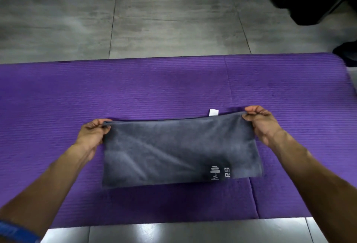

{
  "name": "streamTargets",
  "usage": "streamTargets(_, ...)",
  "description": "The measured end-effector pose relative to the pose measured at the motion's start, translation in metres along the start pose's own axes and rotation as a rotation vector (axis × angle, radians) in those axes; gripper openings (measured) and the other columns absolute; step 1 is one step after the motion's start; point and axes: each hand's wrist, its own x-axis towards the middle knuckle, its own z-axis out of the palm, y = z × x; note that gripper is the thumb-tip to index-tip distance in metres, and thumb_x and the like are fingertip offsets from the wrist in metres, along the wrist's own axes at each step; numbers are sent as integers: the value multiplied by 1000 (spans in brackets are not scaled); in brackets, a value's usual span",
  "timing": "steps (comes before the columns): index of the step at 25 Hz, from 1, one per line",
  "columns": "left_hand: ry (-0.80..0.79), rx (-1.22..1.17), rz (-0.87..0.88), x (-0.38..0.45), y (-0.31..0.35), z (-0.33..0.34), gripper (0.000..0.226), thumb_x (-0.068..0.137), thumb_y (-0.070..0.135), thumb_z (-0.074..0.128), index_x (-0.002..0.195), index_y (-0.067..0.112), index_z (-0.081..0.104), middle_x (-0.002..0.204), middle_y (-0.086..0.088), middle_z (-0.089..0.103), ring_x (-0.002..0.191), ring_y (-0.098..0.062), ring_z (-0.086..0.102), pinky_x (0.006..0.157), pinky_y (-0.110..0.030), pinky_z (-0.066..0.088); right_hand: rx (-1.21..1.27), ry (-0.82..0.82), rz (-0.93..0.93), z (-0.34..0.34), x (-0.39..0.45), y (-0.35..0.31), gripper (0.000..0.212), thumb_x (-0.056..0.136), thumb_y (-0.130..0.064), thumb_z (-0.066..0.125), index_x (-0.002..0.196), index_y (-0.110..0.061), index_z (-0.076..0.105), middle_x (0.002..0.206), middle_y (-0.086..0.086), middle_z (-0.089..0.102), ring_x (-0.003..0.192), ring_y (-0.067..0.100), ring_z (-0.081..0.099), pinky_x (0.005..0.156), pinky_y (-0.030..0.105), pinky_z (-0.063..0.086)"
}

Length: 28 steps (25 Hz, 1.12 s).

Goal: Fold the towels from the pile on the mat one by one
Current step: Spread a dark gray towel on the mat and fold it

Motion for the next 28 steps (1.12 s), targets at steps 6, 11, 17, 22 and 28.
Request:
streamTargets(6, 335, 548, 511, -11, -18, 5, 21, 89, 10, 53, 108, 6, 62, 104, -16, 67, 100, -38, 59, 90, -45, 46, -439, 315, -425, 16, -17, 8, 21, 85, 1, 62, 101, -13, 60, 94, 3, 67, 84, 9, 62, 86, 34, 45)
streamTargets(11, 39, 1032, 769, -107, -111, 49, 55, 98, 30, 33, 147, 7, 37, 156, -12, 30, 143, -30, 29, 115, -48, 26, -1109, 143, -812, 62, -100, 95, 50, 98, -31, 42, 144, -12, 45, 153, 12, 38, 143, 33, 32, 116, 50, 27)
streamTargets(17, 88, 1089, 537, -109, -112, 44, 63, 91, 30, 32, 148, 6, 35, 157, -15, 27, 144, -33, 27, 114, -51, 23, -1316, 226, -633, 39, -92, 120, 61, 98, -45, 28, 152, -18, 32, 160, 12, 26, 147, 36, 22, 119, 53, 15)
streamTargets(22, 32, 1186, 597, -52, -76, 80, 67, 97, 60, 13, 150, 23, 32, 157, -9, 28, 144, -32, 26, 111, -56, 23, -1367, 209, -584, 67, -50, 89, 64, 97, -53, 24, 154, -23, 26, 160, 10, 25, 149, 35, 17, 119, 56, 12)
streamTargets(28, 82, 1072, 552, -28, -58, 89, 70, 89, 72, 11, 150, 39, 21, 159, 1, 24, 149, -20, 11, 106, -56, 26, -1332, 255, -610, 65, -44, 76, 69, 90, -58, 37, 150, -24, 37, 157, 8, 34, 143, 36, 31, 112, 62, 25)
